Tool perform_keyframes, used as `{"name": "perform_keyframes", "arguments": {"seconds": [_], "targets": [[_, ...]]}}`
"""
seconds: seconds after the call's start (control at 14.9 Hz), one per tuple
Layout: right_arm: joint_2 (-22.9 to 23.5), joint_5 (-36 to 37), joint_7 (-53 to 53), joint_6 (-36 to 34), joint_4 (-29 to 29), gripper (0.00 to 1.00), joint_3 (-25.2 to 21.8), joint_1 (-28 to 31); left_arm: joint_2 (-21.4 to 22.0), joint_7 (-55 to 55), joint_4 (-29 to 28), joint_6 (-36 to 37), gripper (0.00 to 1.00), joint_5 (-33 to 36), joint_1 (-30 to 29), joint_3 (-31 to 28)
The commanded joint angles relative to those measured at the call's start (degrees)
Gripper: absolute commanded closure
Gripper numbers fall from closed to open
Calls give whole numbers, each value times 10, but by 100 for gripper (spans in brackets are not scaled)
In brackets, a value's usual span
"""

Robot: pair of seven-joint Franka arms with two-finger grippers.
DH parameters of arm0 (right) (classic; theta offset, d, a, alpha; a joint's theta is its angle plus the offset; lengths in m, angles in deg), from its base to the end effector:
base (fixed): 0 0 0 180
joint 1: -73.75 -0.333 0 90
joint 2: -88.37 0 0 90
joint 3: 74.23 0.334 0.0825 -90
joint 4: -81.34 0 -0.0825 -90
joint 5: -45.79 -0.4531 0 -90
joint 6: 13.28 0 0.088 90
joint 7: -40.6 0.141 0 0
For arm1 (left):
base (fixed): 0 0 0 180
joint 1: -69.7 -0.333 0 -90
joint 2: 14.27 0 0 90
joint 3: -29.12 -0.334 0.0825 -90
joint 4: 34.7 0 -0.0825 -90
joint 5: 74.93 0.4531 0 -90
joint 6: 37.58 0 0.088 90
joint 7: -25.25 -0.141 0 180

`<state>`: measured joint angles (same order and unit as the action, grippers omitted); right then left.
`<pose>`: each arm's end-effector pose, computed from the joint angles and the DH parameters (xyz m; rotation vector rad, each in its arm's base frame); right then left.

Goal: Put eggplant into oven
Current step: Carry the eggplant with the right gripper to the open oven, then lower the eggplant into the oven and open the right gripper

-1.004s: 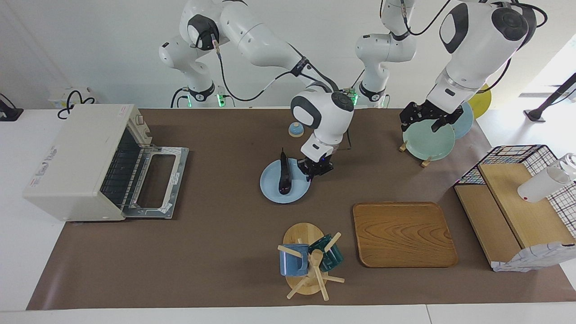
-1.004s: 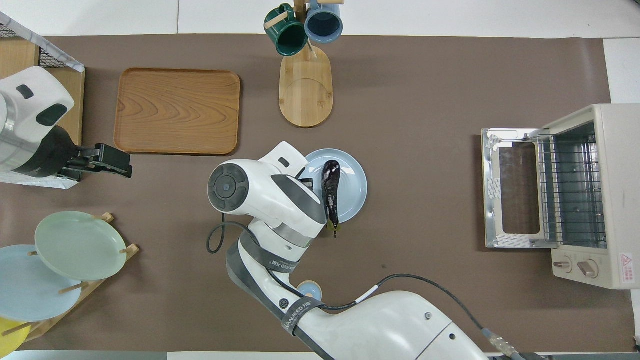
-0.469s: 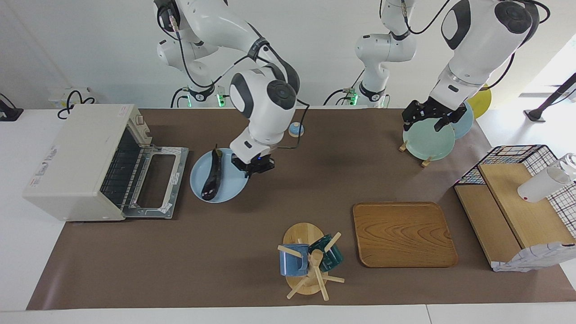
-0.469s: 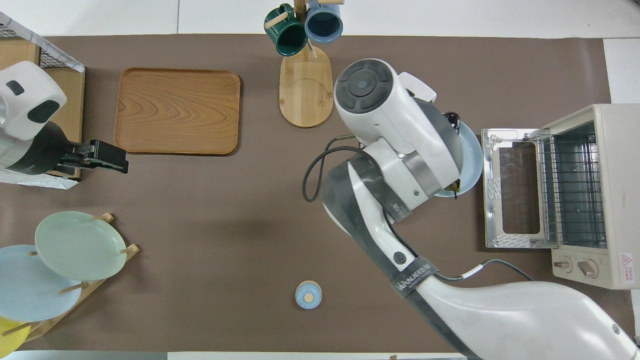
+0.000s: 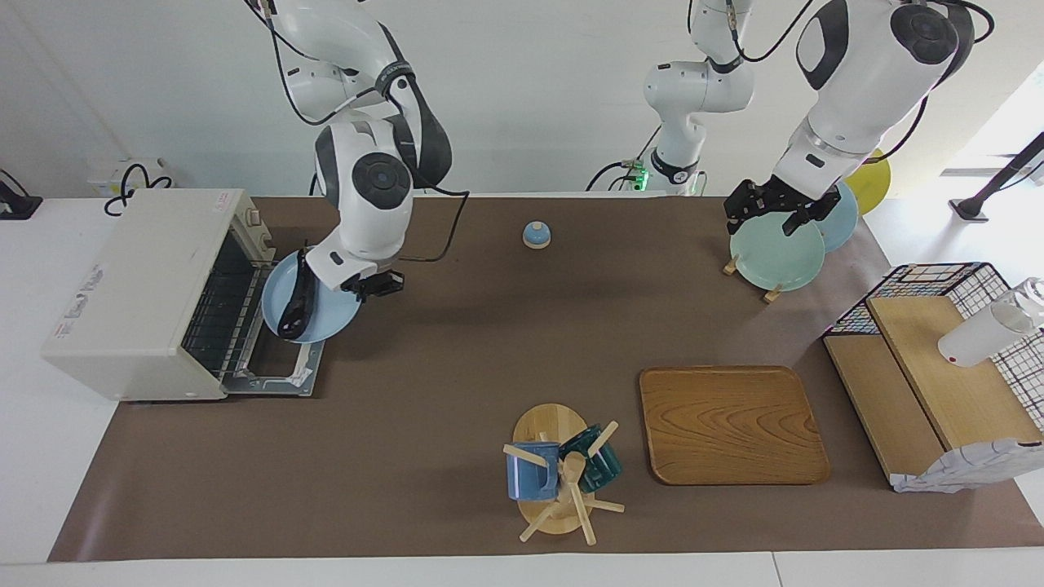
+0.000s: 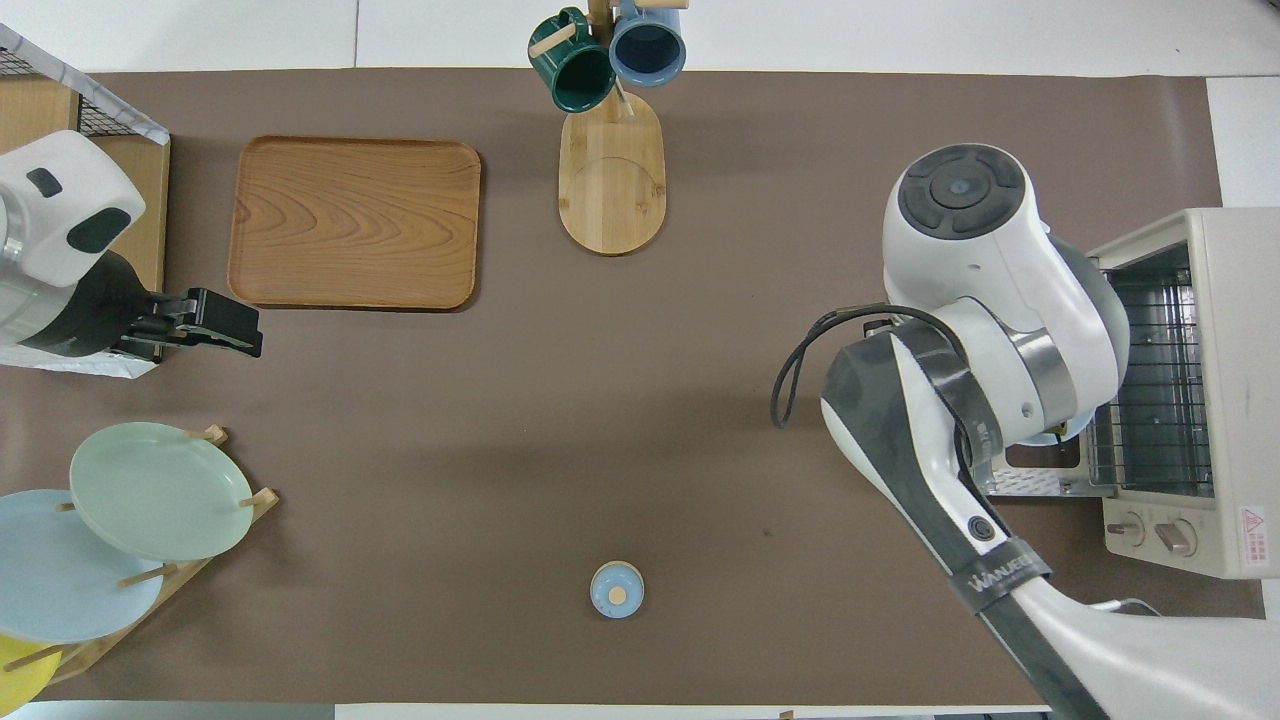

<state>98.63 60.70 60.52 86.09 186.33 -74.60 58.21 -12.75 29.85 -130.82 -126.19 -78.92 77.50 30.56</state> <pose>0.6198 0.1349 0.3724 2.8077 -0.0061 -0.2660 0.5952 -0.1071 0.5659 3.0785 -0.1216 -0.1728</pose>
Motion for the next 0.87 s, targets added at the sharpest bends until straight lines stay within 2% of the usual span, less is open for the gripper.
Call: {"name": "perform_keyframes", "arguments": {"seconds": [0.0, 0.13, 0.33, 0.6, 0.8], "targets": [[-23, 6, -60, 15, 37, 100, 9, 52, 9, -3, 18, 41, 0, 12, -8, 8], [-23, 6, -122, 17, 43, 100, 9, 81, 14, -3, 16, 55, 0, 11, -9, 10], [-24, 6, -150, 25, 51, 100, 9, 107, 15, -2, 14, 49, 0, 10, -9, 14], [-36, 6, -244, 97, 100, 100, 9, 149, 14, -2, 18, 46, 0, 10, -9, 13], [-41, 6, -280, 116, 119, 100, 9, 165, 15, -2, 18, 45, 0, 10, -9, 14]]}}
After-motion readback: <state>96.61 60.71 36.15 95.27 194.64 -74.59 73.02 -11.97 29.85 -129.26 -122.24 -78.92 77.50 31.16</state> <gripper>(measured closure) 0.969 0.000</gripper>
